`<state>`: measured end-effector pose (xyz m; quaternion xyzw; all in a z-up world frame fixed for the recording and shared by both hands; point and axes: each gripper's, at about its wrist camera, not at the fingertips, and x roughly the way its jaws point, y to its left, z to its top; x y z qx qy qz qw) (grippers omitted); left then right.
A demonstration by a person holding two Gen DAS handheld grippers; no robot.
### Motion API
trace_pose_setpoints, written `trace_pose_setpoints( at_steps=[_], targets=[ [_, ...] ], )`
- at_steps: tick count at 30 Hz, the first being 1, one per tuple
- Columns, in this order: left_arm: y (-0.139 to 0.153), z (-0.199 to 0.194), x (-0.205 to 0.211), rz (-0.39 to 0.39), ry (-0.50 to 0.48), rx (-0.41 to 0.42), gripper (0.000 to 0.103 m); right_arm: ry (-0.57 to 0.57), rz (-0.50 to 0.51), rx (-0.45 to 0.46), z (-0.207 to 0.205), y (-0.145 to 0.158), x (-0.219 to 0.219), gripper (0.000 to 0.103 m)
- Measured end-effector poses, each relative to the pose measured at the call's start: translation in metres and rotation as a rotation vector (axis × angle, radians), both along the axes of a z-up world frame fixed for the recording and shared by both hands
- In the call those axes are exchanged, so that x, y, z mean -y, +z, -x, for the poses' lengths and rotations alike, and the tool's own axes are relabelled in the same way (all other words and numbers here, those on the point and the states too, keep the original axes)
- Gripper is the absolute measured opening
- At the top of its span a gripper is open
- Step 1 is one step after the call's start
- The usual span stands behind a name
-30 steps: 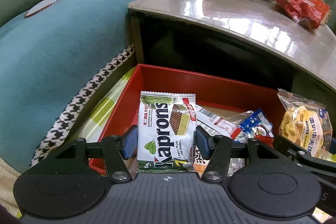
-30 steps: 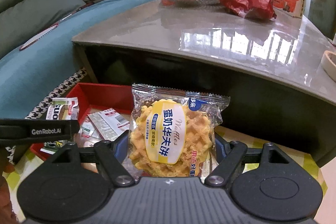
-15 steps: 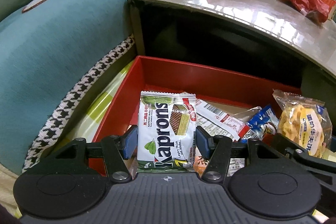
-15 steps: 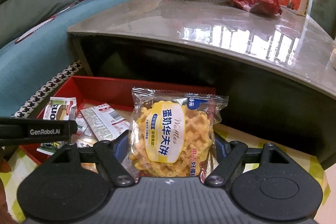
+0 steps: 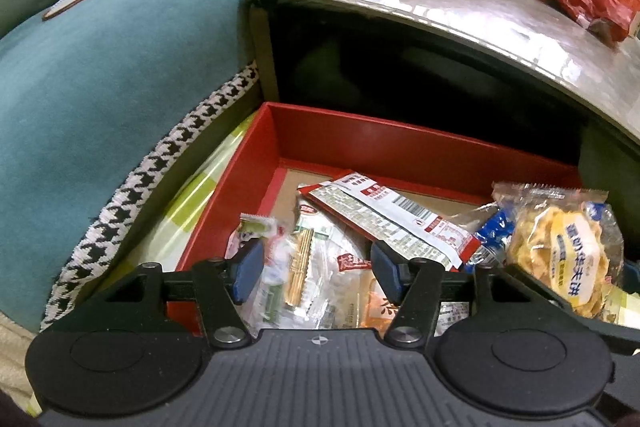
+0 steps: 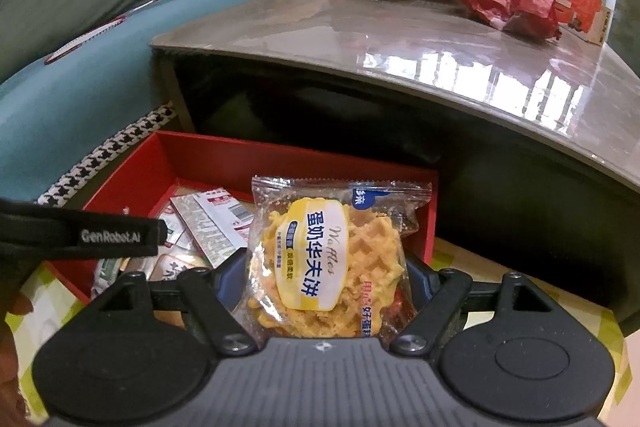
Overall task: Organize snacks
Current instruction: 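Open both tools to release the wafer and waffle bag into the box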
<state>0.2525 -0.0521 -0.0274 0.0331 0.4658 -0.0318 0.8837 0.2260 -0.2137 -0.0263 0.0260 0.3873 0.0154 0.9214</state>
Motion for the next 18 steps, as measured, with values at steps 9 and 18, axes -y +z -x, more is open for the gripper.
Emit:
trace_pose_setpoints(
  at_steps=[9, 18],
  targets=[
    [0.006, 0.004, -0.005, -0.003, 0.004, 0.019, 0.074, -0.009, -0.005, 0.026, 0.002, 0.008, 0.002, 0.083],
    [0.015, 0.014, -0.011, -0.014, 0.01, 0.041, 0.083, -0.038, -0.023, 0.038, 0.014, 0.019, 0.005, 0.083]
  ],
)
